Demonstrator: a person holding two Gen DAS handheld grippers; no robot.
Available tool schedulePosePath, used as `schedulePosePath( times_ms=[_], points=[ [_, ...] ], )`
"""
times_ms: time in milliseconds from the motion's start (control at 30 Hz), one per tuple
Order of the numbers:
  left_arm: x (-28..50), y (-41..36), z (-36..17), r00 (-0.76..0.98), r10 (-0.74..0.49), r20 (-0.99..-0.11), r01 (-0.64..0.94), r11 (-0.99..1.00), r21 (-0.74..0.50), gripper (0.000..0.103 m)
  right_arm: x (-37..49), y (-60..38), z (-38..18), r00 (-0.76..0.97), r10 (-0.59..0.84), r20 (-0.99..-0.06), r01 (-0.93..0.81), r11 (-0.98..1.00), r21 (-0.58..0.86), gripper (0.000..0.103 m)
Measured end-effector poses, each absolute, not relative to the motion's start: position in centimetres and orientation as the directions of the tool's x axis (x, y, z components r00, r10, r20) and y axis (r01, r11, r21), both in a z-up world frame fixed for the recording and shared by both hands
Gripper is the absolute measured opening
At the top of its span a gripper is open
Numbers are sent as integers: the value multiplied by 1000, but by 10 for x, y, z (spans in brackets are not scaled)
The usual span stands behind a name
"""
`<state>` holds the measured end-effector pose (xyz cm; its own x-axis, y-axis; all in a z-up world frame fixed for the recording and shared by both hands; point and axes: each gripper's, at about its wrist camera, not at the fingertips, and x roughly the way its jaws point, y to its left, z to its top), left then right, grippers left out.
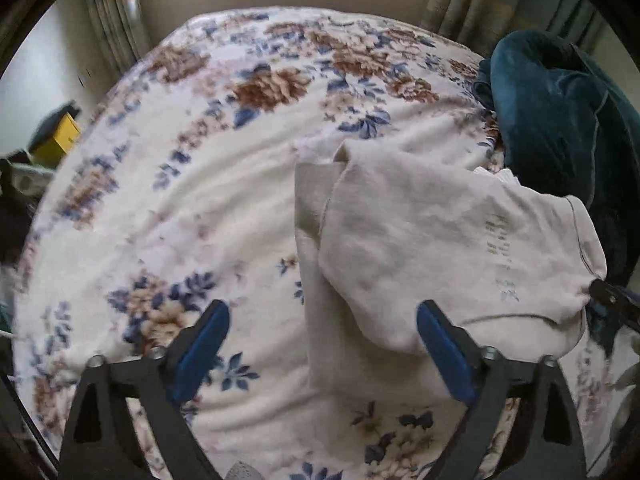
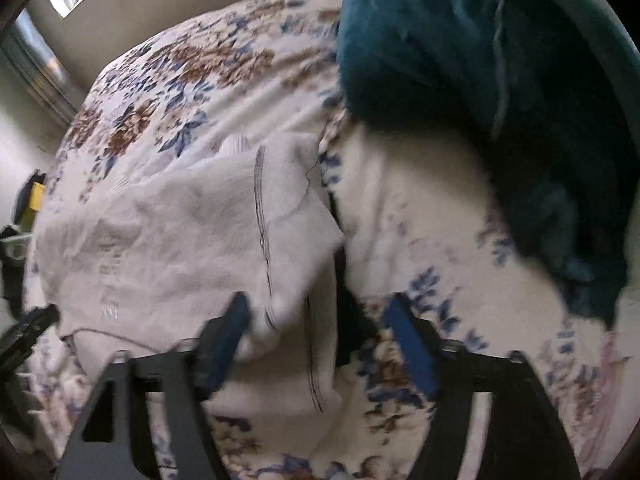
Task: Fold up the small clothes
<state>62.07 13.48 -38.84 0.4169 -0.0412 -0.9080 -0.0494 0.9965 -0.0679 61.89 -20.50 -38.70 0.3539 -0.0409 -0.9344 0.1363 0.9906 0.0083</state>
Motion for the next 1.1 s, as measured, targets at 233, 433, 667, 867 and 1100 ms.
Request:
schedulePosePath(
  times_ms=[233, 433, 667, 867, 1100],
  points=[
    [565, 108, -344, 456, 34, -889, -58, 998, 9, 99, 557, -168, -340, 379, -166, -910, 125, 984, -127, 103],
    [512, 99, -295, 486, 44, -873, -69, 998, 12, 99, 492, -156, -284, 439, -211, -873, 152, 975, -159, 103],
    [433, 93, -225, 544, 46, -838, -48, 999, 23, 99, 409, -142, -196, 544, -233, -806, 145, 972, -184, 103],
    [375, 96, -162, 599, 38, -800, -45, 999, 14, 99, 330, -133, -116, 621, -227, -750, 141, 974, -178, 103],
    [325, 97, -100, 684, 50, -728, -55, 998, 17, 99, 259, -132, -41, 691, -203, -693, 139, 979, -148, 103]
  ],
)
